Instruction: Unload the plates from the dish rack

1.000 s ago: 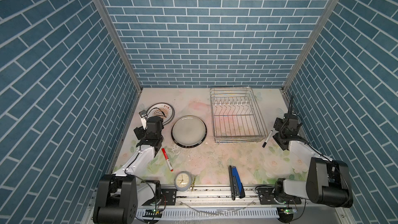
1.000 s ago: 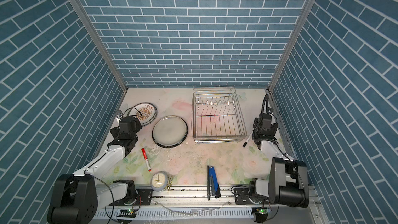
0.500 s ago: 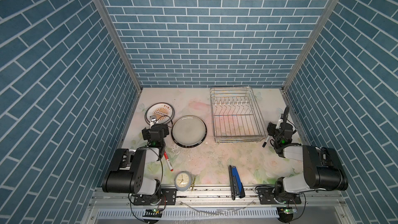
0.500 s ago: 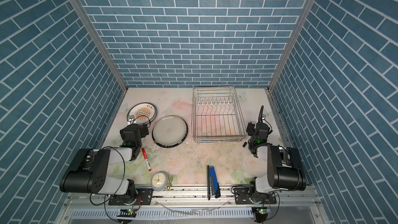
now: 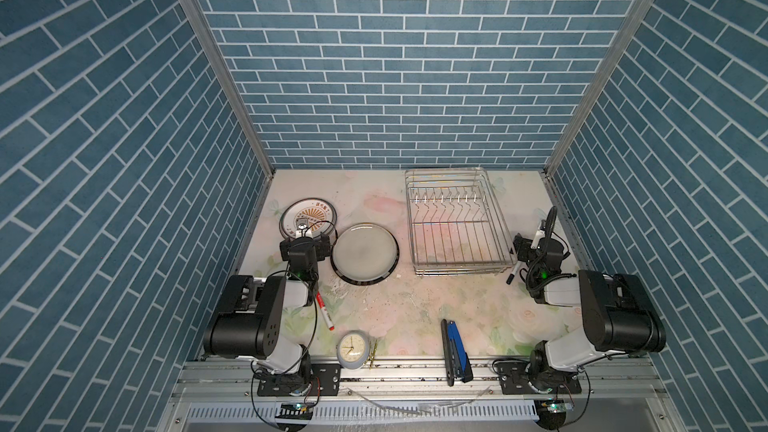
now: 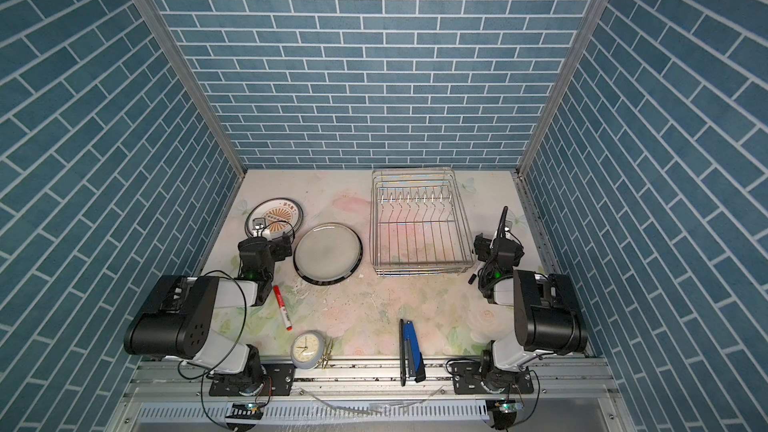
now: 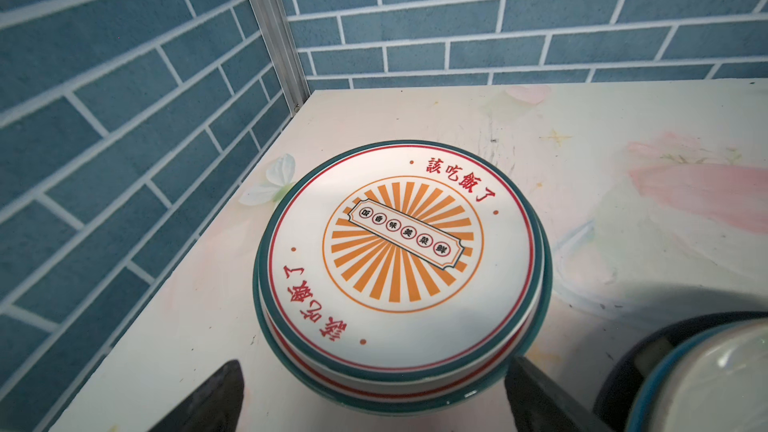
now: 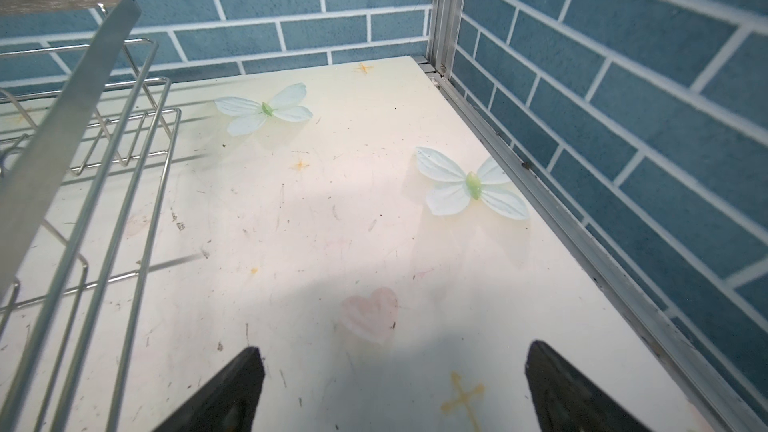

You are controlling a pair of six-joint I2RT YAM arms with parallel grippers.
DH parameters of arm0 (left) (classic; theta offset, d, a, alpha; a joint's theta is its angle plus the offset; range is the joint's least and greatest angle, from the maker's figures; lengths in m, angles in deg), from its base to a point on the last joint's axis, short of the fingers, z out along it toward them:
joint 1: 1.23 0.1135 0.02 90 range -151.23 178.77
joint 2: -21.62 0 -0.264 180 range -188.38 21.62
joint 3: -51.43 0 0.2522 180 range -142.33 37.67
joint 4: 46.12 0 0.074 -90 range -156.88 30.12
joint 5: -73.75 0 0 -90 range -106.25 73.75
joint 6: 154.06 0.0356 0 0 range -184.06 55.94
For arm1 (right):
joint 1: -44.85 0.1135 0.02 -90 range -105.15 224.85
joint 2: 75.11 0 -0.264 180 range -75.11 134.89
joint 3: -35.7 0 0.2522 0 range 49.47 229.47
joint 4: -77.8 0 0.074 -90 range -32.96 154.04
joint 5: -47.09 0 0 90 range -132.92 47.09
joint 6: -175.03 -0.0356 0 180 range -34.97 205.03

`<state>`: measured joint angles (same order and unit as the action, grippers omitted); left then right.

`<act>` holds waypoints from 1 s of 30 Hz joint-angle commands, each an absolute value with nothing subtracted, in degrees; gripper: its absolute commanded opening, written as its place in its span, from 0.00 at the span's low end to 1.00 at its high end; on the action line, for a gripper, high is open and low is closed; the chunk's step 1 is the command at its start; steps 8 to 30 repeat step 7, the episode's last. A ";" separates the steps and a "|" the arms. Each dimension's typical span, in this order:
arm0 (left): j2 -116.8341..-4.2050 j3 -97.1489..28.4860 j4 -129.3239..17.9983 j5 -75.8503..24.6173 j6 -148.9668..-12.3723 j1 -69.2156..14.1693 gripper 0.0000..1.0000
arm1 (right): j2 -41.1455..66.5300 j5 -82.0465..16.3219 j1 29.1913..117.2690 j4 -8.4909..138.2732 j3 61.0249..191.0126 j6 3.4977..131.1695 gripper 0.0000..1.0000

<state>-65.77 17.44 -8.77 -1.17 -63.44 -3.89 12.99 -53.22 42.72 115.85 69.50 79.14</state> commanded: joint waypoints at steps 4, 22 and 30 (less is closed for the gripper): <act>-65.88 17.06 -7.47 -1.95 -62.74 -4.13 1.00 | 13.31 -54.02 43.04 116.41 70.68 79.41 0.99; -65.96 17.01 -7.22 -2.00 -62.70 -4.14 1.00 | 13.08 -54.04 43.15 116.59 70.39 79.71 0.99; -65.96 17.01 -7.22 -2.00 -62.70 -4.14 1.00 | 13.08 -54.04 43.15 116.59 70.39 79.71 0.99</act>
